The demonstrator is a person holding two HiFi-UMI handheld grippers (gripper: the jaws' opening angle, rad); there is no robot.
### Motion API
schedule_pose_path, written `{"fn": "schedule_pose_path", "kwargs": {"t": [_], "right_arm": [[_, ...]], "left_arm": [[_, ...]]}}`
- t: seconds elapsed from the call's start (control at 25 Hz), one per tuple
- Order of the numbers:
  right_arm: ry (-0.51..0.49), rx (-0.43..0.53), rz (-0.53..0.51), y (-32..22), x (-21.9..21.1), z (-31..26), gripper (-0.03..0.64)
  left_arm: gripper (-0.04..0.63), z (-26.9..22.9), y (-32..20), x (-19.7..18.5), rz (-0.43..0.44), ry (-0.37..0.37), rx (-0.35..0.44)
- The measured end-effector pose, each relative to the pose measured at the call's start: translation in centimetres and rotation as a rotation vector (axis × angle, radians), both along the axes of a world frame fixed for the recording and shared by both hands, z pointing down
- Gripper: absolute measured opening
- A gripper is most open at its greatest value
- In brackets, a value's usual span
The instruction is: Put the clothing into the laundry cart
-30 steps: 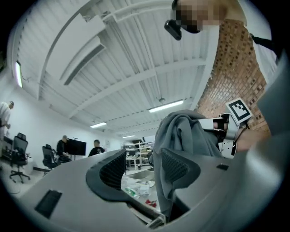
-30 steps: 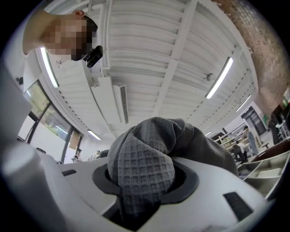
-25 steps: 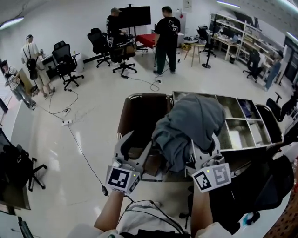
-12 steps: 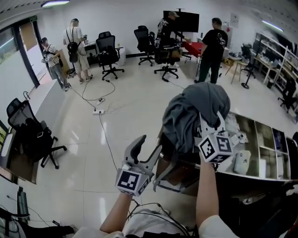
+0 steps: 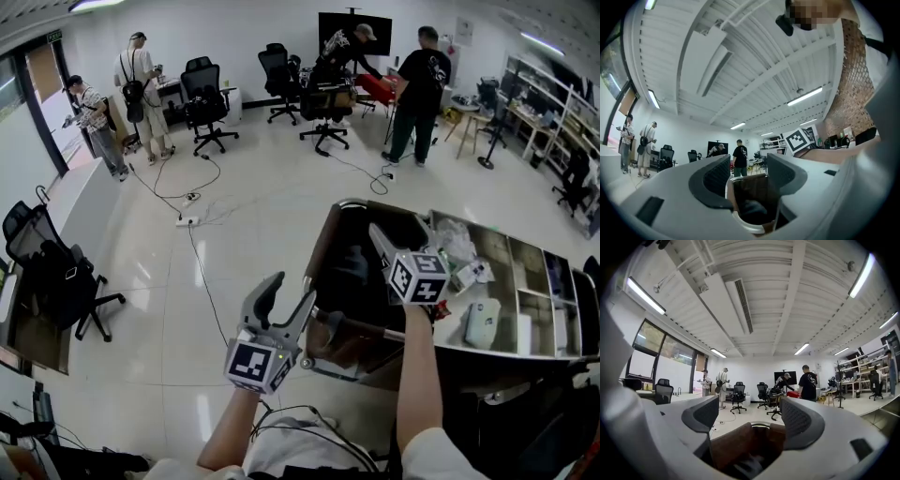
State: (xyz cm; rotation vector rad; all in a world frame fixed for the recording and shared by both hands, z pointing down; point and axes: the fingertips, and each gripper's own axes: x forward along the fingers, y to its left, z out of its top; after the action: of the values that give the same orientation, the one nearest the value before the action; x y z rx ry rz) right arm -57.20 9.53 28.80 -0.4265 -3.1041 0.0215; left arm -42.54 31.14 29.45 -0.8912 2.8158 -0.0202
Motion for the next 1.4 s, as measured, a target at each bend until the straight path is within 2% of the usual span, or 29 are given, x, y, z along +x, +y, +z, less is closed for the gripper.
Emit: {"fn": "schedule_pose_path", "kwargs": {"t": [0.32, 0.48, 0.68, 0.84, 1.08, 1.2, 1.4], "right_arm": [[-0.077, 0.017, -0.030, -0.8, 4.7, -0.6, 0.445], [-0.068, -0.011, 0.002, -2.4, 7.9, 0.0, 0.443], [-0.057, -0.054, 0.111, -7.2, 14.2, 1.4, 0.443], [-0.053, -0.113, 0.214, -12.1, 20.9, 2.1, 0.443], [-0.065, -0.072, 0.444, -20.1, 32.4, 3.0, 0.429], [-0.073, -0.051, 0.599, -23.9, 39.4, 3.3, 0.419], [-0.083, -0.035, 0.866, -27.7, 51.7, 4.5, 0.417]], "left_arm": [[0.245, 0.1, -3.4, 0.4, 0.041, 0.005, 0.005], [0.245, -0.2, -5.9, 0.8, 0.091, 0.006, 0.003], [0.245, 0.4, -10.9, 2.2, 0.206, 0.027, -0.017], [0.245, 1.1, -17.5, 4.3, 0.357, 0.042, -0.033], [0.245, 0.9, -29.1, 11.0, 0.655, 0.057, -0.028], [0.245, 0.8, -34.8, 16.1, 0.818, 0.073, -0.027], [0.245, 2.5, -42.0, 25.3, 1.086, 0.050, -0.061]]}}
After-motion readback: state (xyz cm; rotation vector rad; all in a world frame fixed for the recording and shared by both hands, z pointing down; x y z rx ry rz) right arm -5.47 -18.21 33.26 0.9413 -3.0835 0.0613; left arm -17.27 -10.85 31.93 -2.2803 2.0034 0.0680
